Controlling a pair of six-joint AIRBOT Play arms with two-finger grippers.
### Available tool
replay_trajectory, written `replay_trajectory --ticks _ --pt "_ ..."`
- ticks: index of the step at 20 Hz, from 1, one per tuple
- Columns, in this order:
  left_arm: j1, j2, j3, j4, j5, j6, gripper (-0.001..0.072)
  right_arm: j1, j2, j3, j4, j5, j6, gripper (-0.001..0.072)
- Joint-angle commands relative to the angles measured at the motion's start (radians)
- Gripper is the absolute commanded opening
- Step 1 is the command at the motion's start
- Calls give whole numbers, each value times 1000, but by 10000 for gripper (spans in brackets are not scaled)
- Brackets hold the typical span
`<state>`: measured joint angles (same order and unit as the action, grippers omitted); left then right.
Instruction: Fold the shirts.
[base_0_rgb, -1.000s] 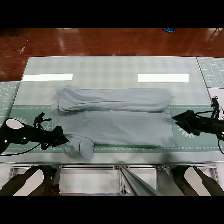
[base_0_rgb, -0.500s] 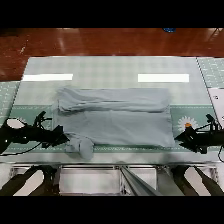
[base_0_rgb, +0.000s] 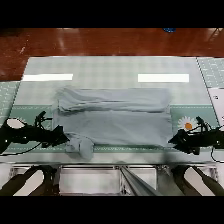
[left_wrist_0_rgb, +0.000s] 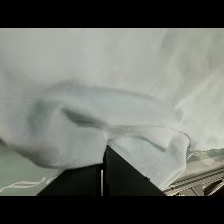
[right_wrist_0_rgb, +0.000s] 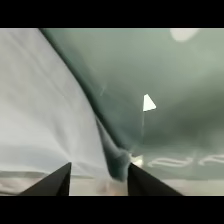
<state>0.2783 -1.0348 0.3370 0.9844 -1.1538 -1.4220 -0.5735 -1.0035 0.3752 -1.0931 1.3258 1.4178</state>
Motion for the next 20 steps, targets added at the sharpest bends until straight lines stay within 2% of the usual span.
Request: replay_trajectory --ticks 1,2,3,4,5,8,13,16,20 --pt "0 1 0 2 3 0 18 58 -92 -2 109 -97 -55 407" --pt "0 1 0 2 3 0 18 84 -115 -2 132 -118 -64 393" --pt "0 1 2 2 10 2 18 112 -134 -2 153 -141 -72 296" --pt "8 1 20 2 6 38 18 129 -140 -1 183 -157 -101 128" --pt "26 1 53 1 -19 48 18 137 -138 9 217 -154 -145 34" --pt "79 1 200 -30 -95 50 18 137 -137 101 235 -79 -183 33" --pt "87 -35 452 -69 -115 53 18 137 -156 303 282 -58 -182 33" --pt "75 -132 552 -70 -115 48 18 140 -220 412 375 -62 -206 33" --pt "-4 -335 708 -70 -111 43 18 225 -348 541 384 -136 -213 33"
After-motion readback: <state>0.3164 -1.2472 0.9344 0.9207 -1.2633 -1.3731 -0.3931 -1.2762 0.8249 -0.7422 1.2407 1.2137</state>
